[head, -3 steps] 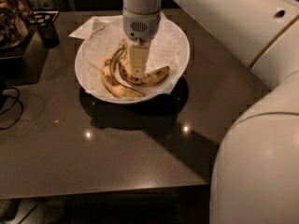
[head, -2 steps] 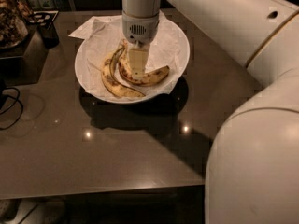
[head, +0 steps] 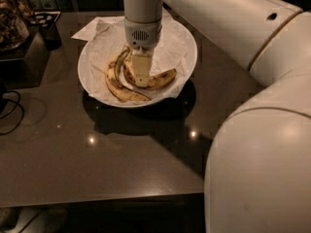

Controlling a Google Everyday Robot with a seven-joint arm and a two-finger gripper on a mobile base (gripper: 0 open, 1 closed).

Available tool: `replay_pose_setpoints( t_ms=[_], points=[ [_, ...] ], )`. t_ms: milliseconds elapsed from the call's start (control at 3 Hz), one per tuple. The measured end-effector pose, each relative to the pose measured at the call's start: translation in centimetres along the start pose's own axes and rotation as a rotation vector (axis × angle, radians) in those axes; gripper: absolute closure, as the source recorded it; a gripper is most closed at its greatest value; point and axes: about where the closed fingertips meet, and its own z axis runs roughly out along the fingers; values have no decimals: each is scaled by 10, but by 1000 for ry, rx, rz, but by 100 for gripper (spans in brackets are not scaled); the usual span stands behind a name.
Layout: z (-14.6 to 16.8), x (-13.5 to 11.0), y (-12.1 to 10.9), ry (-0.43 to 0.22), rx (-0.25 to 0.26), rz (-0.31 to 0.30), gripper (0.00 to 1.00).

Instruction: Pick banana from white bowl

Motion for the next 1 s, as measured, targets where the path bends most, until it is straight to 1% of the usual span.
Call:
replay_pose_setpoints(
  t_ms=[333,667,1000],
  points=[
    [9,-1,1,15,-13,-7,48],
    [15,-1,1,25,-23,-8,49],
    [20,2,-2,30,-25,-1,52]
  ],
)
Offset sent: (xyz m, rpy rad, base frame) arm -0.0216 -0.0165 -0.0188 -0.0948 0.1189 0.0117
